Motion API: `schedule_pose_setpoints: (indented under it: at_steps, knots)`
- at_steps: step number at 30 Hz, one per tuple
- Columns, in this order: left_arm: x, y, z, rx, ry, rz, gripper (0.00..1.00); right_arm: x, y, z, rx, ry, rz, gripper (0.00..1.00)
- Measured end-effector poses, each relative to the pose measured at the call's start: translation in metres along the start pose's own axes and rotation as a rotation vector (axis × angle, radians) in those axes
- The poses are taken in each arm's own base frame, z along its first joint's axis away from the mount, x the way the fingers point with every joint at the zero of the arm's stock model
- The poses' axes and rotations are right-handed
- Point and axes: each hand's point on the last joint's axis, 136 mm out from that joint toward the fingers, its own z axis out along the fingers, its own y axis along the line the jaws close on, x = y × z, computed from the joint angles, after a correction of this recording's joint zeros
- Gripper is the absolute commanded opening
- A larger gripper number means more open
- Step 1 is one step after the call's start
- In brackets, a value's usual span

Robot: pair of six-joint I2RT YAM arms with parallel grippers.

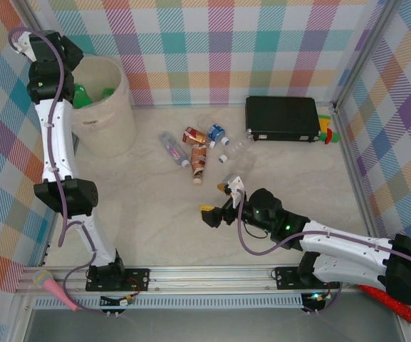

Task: Put the plastic bottles in the bin

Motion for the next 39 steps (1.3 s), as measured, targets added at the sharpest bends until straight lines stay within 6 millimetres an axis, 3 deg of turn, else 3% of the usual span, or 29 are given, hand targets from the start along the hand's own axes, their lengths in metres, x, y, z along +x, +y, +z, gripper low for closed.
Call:
schedule_pose_setpoints:
  at_steps: [7, 13, 20, 24, 32, 39]
  knots:
    - [0.008, -0.003, -0.015, 0.020, 0.038, 0.010, 1.00, 0.000, 0.000, 0.000, 0.000, 0.000, 0.003, 0.99]
    - [0.035, -0.014, -0.064, 0.077, 0.076, 0.037, 1.00, 0.004, -0.004, 0.003, 0.020, 0.010, 0.003, 0.99]
    - [0.113, -0.022, -0.130, 0.192, 0.171, 0.106, 1.00, 0.017, -0.017, 0.010, 0.084, 0.045, 0.003, 0.99]
    - [0.164, -0.005, -0.163, 0.230, 0.249, 0.162, 1.00, 0.021, -0.024, 0.012, 0.125, 0.053, 0.006, 0.99]
    - [0.244, 0.028, -0.234, 0.359, 0.374, 0.247, 1.00, 0.028, -0.043, 0.015, 0.221, 0.066, 0.000, 0.99]
    - [0.310, 0.051, -0.272, 0.447, 0.463, 0.361, 1.00, 0.044, -0.073, 0.024, 0.352, 0.158, 0.039, 1.00]
